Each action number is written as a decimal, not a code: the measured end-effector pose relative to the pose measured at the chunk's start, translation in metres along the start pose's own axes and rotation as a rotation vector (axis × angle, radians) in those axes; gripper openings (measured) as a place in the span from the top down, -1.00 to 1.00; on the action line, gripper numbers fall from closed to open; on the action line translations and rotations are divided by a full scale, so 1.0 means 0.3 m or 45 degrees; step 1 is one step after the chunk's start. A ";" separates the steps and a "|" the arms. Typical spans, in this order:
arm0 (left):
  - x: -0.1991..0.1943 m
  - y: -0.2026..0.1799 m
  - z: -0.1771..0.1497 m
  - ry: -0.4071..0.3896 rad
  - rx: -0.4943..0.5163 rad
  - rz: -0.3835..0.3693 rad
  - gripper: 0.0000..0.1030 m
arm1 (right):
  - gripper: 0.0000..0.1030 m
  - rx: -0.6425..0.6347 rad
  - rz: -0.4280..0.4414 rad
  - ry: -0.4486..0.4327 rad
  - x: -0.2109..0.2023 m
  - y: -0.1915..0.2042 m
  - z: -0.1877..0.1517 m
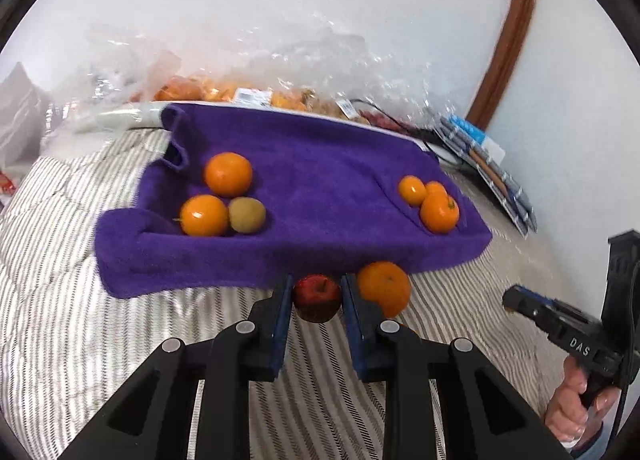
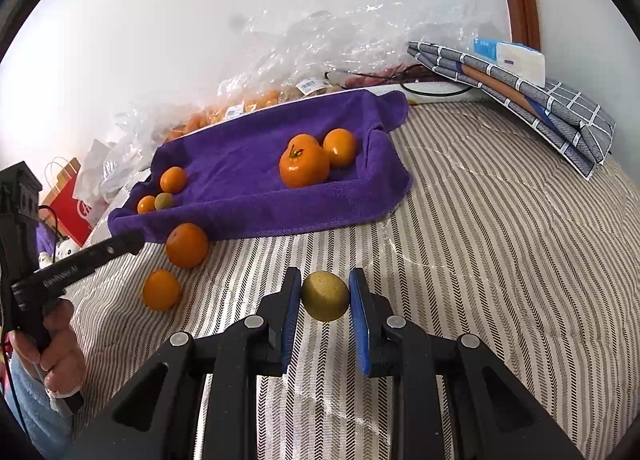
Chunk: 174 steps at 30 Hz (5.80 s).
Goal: Organize fruits
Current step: 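Carry both fruits onto the purple towel and open both grippers, then grasp an orange on the bedspread with the right gripper, then grasp another orange with the left gripper while the right gripper holds its orange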
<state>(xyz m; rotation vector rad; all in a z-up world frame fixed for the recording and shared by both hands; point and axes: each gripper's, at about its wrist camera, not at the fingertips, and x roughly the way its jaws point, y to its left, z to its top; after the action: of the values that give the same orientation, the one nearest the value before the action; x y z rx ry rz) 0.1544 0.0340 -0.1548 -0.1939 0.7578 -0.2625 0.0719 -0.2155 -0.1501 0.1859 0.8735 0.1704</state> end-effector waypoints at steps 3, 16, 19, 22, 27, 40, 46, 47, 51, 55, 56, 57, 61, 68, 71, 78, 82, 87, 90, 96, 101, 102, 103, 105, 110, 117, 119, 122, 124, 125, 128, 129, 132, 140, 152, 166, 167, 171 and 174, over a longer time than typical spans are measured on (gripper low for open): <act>-0.037 0.022 0.017 -0.031 -0.018 0.013 0.54 | 0.52 -0.029 0.010 -0.010 -0.023 0.026 0.026; -0.161 0.108 0.223 -0.105 -0.083 0.065 0.54 | 0.52 -0.124 0.052 -0.143 -0.065 0.122 0.307; -0.147 0.117 0.290 -0.125 -0.080 0.078 0.54 | 0.52 -0.124 0.048 -0.165 -0.051 0.123 0.372; -0.110 0.122 0.352 -0.133 -0.082 0.077 0.54 | 0.52 -0.119 0.025 -0.180 -0.019 0.119 0.445; -0.030 0.139 0.440 -0.135 -0.098 0.070 0.54 | 0.52 -0.093 0.027 -0.165 0.069 0.103 0.531; 0.254 0.220 0.508 -0.021 -0.131 0.105 0.54 | 0.52 -0.040 -0.017 0.046 0.415 0.013 0.541; 0.328 0.255 0.481 0.060 -0.152 0.106 0.54 | 0.52 -0.038 -0.024 0.115 0.489 -0.005 0.513; 0.337 0.255 0.478 0.072 -0.151 0.109 0.54 | 0.52 -0.036 -0.025 0.122 0.498 -0.010 0.509; 0.364 0.252 0.468 0.121 -0.134 0.121 0.54 | 0.52 -0.010 -0.033 0.144 0.524 -0.030 0.499; 0.387 0.250 0.462 0.168 -0.134 0.133 0.54 | 0.52 0.009 -0.028 0.151 0.533 -0.039 0.493; 0.388 0.252 0.460 0.173 -0.139 0.132 0.54 | 0.51 0.012 -0.029 0.145 0.531 -0.038 0.493; 0.391 0.255 0.459 0.177 -0.145 0.130 0.54 | 0.47 0.016 -0.031 0.142 0.527 -0.039 0.491; 0.404 0.260 0.451 0.199 -0.151 0.135 0.54 | 0.25 0.046 -0.022 0.119 0.509 -0.047 0.484; 0.403 0.250 0.459 0.204 -0.142 0.150 0.34 | 0.13 -0.025 -0.128 -0.009 0.411 -0.013 0.498; 0.371 0.238 0.470 0.190 -0.134 0.152 0.32 | 0.12 -0.034 -0.165 -0.066 0.350 -0.005 0.514; 0.235 0.179 0.482 0.100 -0.115 0.116 0.29 | 0.12 0.007 -0.211 -0.097 0.200 0.006 0.490; 0.167 0.139 0.446 0.096 -0.095 0.114 0.29 | 0.12 -0.036 -0.273 -0.053 0.138 0.053 0.446; 0.076 0.096 0.370 0.096 -0.049 0.151 0.29 | 0.12 -0.061 -0.259 -0.009 0.071 0.117 0.377; 0.025 0.089 0.323 0.101 -0.047 0.147 0.29 | 0.12 -0.084 -0.229 0.006 0.030 0.169 0.327; -0.064 0.103 0.227 0.109 -0.055 0.159 0.29 | 0.12 -0.128 -0.179 0.013 -0.030 0.264 0.233; -0.114 0.121 0.153 0.115 -0.061 0.188 0.24 | 0.10 -0.153 -0.143 0.043 -0.038 0.320 0.158; -0.122 0.128 0.139 0.116 -0.064 0.192 0.21 | 0.08 -0.155 -0.133 0.053 -0.035 0.329 0.140; -0.127 0.135 0.125 0.121 -0.067 0.192 0.19 | 0.07 -0.158 -0.123 0.060 -0.033 0.335 0.125; -0.129 0.145 0.099 0.137 -0.073 0.192 0.19 | 0.07 -0.160 -0.108 0.078 -0.022 0.349 0.096; -0.113 0.166 0.036 0.153 -0.077 0.202 0.19 | 0.07 -0.148 -0.022 0.153 0.036 0.383 0.012; -0.063 0.195 -0.022 0.195 -0.086 0.219 0.19 | 0.07 -0.181 -0.001 0.210 0.126 0.438 -0.051; -0.054 0.210 -0.035 0.202 -0.100 0.216 0.19 | 0.07 -0.184 -0.008 0.209 0.149 0.449 -0.049; -0.044 0.236 -0.051 0.216 -0.117 0.224 0.19 | 0.12 -0.183 -0.023 0.234 0.192 0.459 -0.049; -0.052 0.242 -0.056 0.197 -0.110 0.221 0.19 | 0.30 -0.207 -0.046 0.209 0.194 0.470 -0.049; -0.053 0.243 -0.057 0.197 -0.107 0.229 0.19 | 0.30 -0.212 -0.043 0.212 0.193 0.472 -0.049; -0.057 0.241 -0.068 0.187 -0.108 0.239 0.19 | 0.30 -0.199 -0.021 0.217 0.183 0.458 -0.051; -0.058 0.236 -0.072 0.181 -0.103 0.244 0.19 | 0.30 -0.196 -0.026 0.215 0.176 0.451 -0.052; -0.053 0.209 -0.081 0.177 -0.058 0.277 0.19 | 0.30 -0.202 -0.049 0.175 0.130 0.421 -0.057; -0.027 0.079 -0.107 0.199 0.021 0.282 0.19 | 0.30 -0.148 -0.126 0.101 0.022 0.259 -0.040; 0.026 -0.113 -0.131 0.221 0.102 0.181 0.18 | 0.30 -0.005 -0.204 0.059 -0.068 -0.011 -0.069; 0.190 -0.261 -0.052 0.184 0.124 0.255 0.18 | 0.30 0.011 -0.197 0.050 -0.055 -0.104 -0.054; 0.195 -0.265 -0.052 0.177 0.128 0.271 0.18 | 0.30 -0.022 -0.204 0.050 -0.052 -0.088 -0.057; 0.208 -0.259 -0.038 0.153 0.070 0.283 0.20 | 0.30 -0.156 -0.244 0.026 -0.055 -0.025 -0.077; 0.200 -0.242 -0.036 0.142 0.042 0.232 0.22 | 0.30 -0.253 -0.323 0.004 -0.051 0.021 -0.091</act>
<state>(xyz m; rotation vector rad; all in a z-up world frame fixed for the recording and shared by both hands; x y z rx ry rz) 0.1766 -0.0539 -0.1821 -0.0784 0.8758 -0.1130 0.0407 -0.2102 -0.1543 -0.1109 0.8695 0.0201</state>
